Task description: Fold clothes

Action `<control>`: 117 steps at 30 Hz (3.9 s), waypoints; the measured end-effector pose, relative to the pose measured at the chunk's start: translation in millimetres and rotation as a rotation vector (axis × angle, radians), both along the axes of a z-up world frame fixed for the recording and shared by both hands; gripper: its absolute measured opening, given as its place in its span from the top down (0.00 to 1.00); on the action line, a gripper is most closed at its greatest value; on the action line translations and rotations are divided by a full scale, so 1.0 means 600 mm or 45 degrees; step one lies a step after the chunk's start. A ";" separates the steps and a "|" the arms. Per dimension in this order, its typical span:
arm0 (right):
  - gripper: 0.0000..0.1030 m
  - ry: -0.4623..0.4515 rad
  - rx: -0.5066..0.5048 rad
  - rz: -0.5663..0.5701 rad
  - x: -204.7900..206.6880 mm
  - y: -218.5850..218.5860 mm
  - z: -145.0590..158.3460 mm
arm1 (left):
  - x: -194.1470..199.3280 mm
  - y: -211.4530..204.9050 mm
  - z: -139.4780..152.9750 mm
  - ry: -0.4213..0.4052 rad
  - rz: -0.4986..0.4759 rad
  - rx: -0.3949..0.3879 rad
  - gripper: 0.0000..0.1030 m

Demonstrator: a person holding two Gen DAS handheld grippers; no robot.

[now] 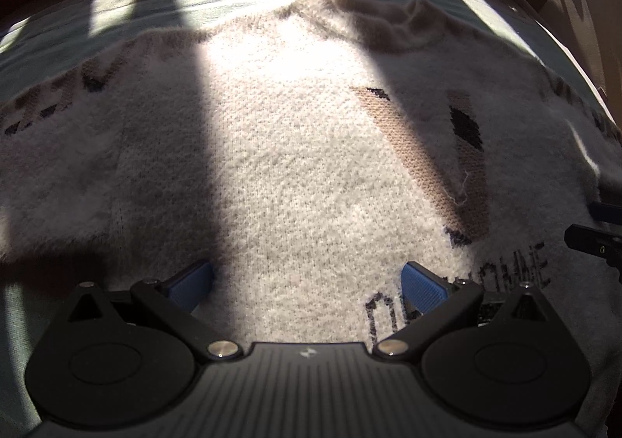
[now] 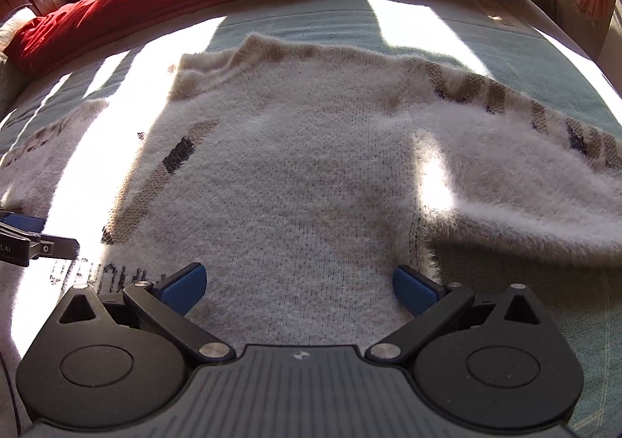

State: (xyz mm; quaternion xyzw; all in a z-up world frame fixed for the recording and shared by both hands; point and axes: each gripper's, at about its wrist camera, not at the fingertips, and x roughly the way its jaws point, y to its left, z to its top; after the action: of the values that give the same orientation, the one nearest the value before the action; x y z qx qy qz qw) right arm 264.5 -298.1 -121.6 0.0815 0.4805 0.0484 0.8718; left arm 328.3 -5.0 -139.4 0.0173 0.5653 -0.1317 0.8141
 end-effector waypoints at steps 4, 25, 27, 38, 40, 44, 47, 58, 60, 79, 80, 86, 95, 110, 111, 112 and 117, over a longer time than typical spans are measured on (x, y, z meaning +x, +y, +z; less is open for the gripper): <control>0.00 -0.102 0.115 -0.065 -0.001 -0.037 0.032 | 0.000 -0.016 0.016 -0.034 0.024 0.050 0.01; 0.00 -0.124 0.182 -0.614 0.012 -0.365 0.003 | 0.039 -0.169 0.051 -0.086 -0.135 0.053 0.01; 0.00 -0.137 0.207 -0.628 0.022 -0.382 0.002 | 0.046 -0.185 0.051 -0.086 -0.157 0.046 0.01; 0.00 -0.137 0.164 -0.812 0.002 -0.462 -0.010 | 0.060 -0.246 0.046 -0.108 -0.294 0.074 0.01; 0.00 -0.164 0.192 -0.762 0.026 -0.465 -0.004 | 0.062 -0.252 0.044 -0.107 -0.296 0.074 0.01; 0.00 -0.158 0.167 -0.659 0.083 -0.458 -0.014 | 0.065 -0.263 0.041 -0.107 -0.296 0.068 0.01; 0.00 -0.100 0.088 -0.650 0.108 -0.464 -0.039 | 0.069 -0.267 0.039 -0.106 -0.298 0.065 0.01; 0.00 -0.109 0.085 -0.431 0.177 -0.407 -0.028 | 0.071 -0.269 0.035 -0.102 -0.278 0.040 0.01; 0.00 -0.106 0.076 -0.448 0.184 -0.401 -0.026 | 0.070 -0.270 0.033 -0.107 -0.285 0.047 0.01; 0.00 -0.015 -0.136 -0.517 0.270 -0.299 -0.021 | 0.060 -0.245 0.022 -0.162 -0.260 0.068 0.01; 0.00 -0.025 -0.120 -0.508 0.263 -0.293 -0.010 | 0.058 -0.244 0.024 -0.172 -0.262 0.072 0.01; 0.00 0.020 -0.094 -0.430 0.260 -0.223 -0.021 | 0.051 -0.234 0.024 -0.165 -0.248 0.080 0.01; 0.00 0.000 -0.158 -0.433 0.284 -0.217 -0.015 | 0.044 -0.219 0.035 -0.168 -0.238 0.066 0.01; 0.00 0.021 -0.168 -0.362 0.288 -0.174 -0.023 | 0.017 -0.218 0.021 -0.196 -0.223 0.089 0.01; 0.00 0.013 -0.156 -0.352 0.284 -0.174 -0.017 | 0.016 -0.219 0.023 -0.203 -0.219 0.083 0.01; 0.00 0.001 -0.140 -0.334 0.276 -0.172 -0.010 | 0.015 -0.220 0.026 -0.211 -0.215 0.078 0.01; 0.00 -0.066 -0.063 -0.169 0.225 -0.151 0.022 | -0.007 -0.227 0.046 -0.223 -0.284 0.040 0.01</control>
State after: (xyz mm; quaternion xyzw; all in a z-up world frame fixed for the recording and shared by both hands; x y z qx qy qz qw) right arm 399.7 -388.8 -108.4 0.0904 0.4525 -0.0194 0.8869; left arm 324.1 -141.5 -112.1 0.1040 0.4887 -0.2105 0.8403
